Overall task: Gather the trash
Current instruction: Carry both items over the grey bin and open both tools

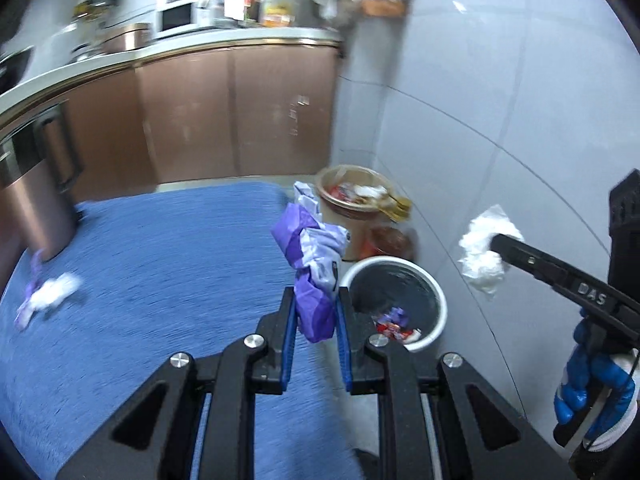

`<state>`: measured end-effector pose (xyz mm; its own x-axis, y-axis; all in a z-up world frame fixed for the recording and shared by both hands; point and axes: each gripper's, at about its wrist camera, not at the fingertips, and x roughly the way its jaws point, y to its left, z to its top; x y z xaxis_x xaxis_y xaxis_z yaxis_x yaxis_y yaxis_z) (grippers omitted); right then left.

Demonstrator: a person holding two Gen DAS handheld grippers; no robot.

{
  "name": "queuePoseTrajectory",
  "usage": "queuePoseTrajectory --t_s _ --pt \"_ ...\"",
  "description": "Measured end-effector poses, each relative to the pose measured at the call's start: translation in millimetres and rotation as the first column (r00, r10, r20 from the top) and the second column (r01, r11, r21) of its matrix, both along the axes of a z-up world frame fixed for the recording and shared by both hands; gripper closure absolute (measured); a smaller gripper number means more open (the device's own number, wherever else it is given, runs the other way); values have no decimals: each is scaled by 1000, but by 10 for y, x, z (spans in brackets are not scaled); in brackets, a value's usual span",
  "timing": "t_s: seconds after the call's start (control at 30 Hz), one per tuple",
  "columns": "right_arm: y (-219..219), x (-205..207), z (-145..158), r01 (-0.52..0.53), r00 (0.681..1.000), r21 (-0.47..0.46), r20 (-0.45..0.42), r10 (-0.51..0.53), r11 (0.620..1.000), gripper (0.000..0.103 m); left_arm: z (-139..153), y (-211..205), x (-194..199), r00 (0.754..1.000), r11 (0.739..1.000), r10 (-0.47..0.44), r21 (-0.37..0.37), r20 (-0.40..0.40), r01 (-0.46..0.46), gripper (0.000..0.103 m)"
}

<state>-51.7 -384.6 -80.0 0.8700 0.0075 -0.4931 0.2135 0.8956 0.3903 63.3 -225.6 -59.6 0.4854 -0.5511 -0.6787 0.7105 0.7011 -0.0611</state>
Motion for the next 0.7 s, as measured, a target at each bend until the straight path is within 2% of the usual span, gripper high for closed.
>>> queuePoseTrajectory --t_s 0.17,0.33,0.57,0.7 --pt "-358 16 -268 80 994 -1 -70 -80 997 94 -211 -620 -21 996 993 -90 69 -18 91 86" --pt "-598 194 -517 115 981 -43 -151 -120 992 93 -510 -1140 141 986 981 -140 123 -88 150 86" --pt "-917 435 -902 152 956 -83 -241 -168 985 93 -910 -1642 359 971 963 -180 175 -159 207 86" --pt "-1041 552 -1088 164 941 -92 -284 -184 982 91 -1034 -1839 499 964 961 -184 172 -191 218 83"
